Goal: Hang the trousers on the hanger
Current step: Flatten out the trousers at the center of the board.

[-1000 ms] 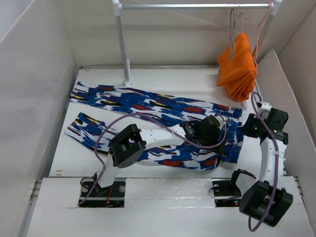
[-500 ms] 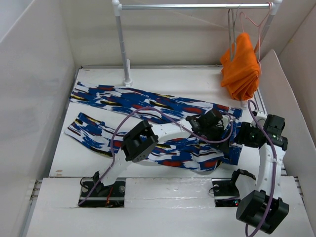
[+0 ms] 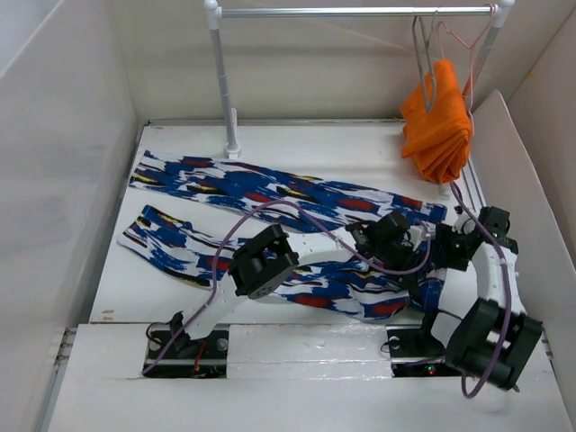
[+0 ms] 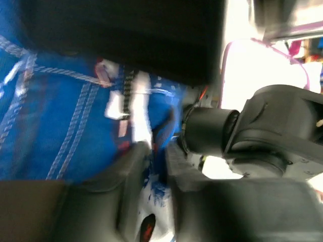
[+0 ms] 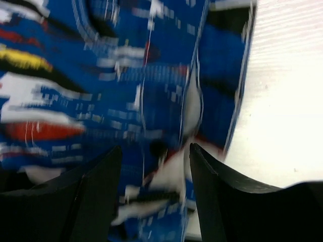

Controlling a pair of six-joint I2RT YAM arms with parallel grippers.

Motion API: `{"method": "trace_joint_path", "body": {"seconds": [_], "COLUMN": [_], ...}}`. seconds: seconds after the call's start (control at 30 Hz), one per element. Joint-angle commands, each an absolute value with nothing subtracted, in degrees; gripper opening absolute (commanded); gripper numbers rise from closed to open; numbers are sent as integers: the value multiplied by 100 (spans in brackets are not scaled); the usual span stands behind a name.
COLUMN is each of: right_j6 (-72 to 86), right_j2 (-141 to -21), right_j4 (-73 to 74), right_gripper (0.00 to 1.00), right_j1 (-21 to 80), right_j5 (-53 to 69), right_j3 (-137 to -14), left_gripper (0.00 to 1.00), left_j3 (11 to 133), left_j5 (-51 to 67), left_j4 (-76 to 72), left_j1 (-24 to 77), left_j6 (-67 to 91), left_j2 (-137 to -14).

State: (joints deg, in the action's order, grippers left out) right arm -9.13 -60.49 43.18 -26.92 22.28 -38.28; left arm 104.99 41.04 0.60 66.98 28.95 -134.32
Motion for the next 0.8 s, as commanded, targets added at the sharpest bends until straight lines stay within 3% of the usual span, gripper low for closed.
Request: {"method": "trace_joint_path", "body": {"seconds": [0.0,0.03,0.13,0.23,0.3,0.47,0.63,0.7,0.77], "right_j6": [-896,-896,-1019,-1107,-1169,-1362,-1056,-994,-932], "right_j2": [-6799,-6994,-7626,-7996,-8155,-8928,-9246,-9150,-9088], "right_j4": [3334,3253,2945,2839,2813,2620,2216,2250,2329], "right_gripper": [62,62,55,39,21,0,0,0,5], "right_j1": [-2760,-2760,-2874,-3023,-3023,-3076,-3190,-3121,-3059], "right_j5": [2223,2232,2469,2715,2856,3172,4016,3877,3692], "right_j3": [-3762,-3779,-3858,-4042,-4122,-4543,-4973,-5211,-5448], "left_gripper": [14,5,0,0,0,0,29,34,55], "left_j3": [9908,9644,8844,8193,8043,7637,8244,8227,8270], "left_j5": [4385,4421,4403,4579,4754,4851,4825,4843,4808], "left_j4": [-629,-1459,-2648,-3828,-4199,-6696,-5205,-5212,-4871], "left_j1": [6803,6716,6478,6294,6241,6240,6617,6618,6671], "left_j6": [3373,3897,4498,5360,5806,7487,6567,6557,6250], "left_j2": [-13334,-13237,-12789,-12420,-12366,-12524,-12682,-12691,-12613]}}
